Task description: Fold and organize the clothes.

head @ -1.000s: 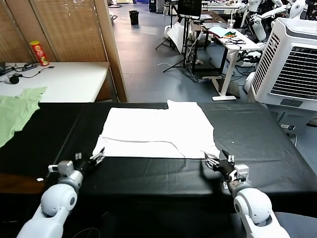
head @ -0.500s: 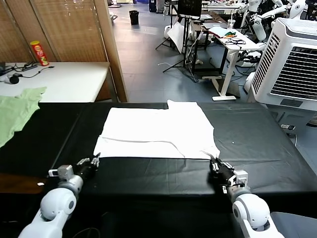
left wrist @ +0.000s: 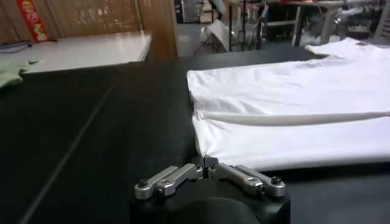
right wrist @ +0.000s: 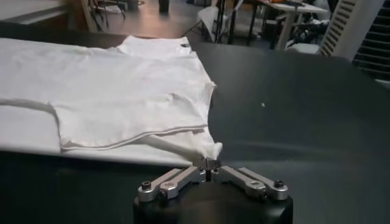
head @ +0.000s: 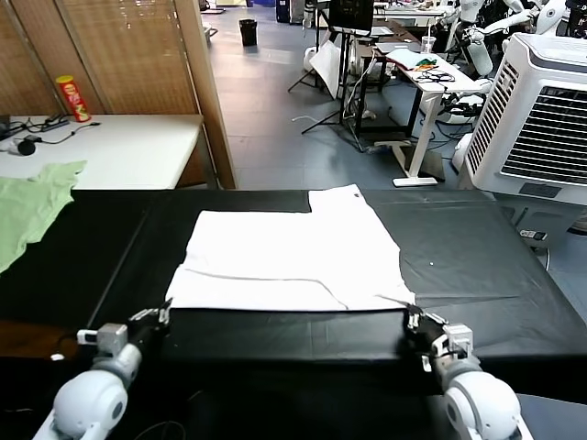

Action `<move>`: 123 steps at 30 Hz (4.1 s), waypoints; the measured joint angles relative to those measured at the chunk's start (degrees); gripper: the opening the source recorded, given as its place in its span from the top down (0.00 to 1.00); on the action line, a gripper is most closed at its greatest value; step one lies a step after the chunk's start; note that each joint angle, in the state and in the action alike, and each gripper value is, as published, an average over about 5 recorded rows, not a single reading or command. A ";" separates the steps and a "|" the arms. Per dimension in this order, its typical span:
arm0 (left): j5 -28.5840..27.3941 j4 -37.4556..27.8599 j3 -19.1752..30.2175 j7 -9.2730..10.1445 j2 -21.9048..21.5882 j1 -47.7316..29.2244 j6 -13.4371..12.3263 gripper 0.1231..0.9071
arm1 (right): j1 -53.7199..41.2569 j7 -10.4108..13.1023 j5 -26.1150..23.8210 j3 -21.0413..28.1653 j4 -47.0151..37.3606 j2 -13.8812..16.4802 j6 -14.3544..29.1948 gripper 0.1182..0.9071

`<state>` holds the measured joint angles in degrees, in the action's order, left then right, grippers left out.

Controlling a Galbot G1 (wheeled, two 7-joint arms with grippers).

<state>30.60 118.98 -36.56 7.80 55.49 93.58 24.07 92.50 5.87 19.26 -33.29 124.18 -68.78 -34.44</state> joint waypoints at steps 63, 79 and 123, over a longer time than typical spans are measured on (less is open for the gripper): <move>10.74 -44.44 21.97 -0.50 4.79 -58.87 15.99 0.18 | -67.85 -0.83 6.22 22.99 -63.99 -7.05 0.24 0.16; 9.00 -45.95 21.86 -1.52 5.50 -58.92 15.45 0.99 | -66.59 -2.83 5.21 22.07 -64.08 -7.48 2.56 0.99; 13.61 -1.84 -1.81 2.71 -5.56 -12.49 15.44 1.00 | -27.11 1.23 11.60 13.47 -11.33 11.96 -7.70 1.00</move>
<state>44.21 117.15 -38.37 10.51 49.93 81.09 39.51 65.40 7.11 30.86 -19.82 112.85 -56.82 -42.14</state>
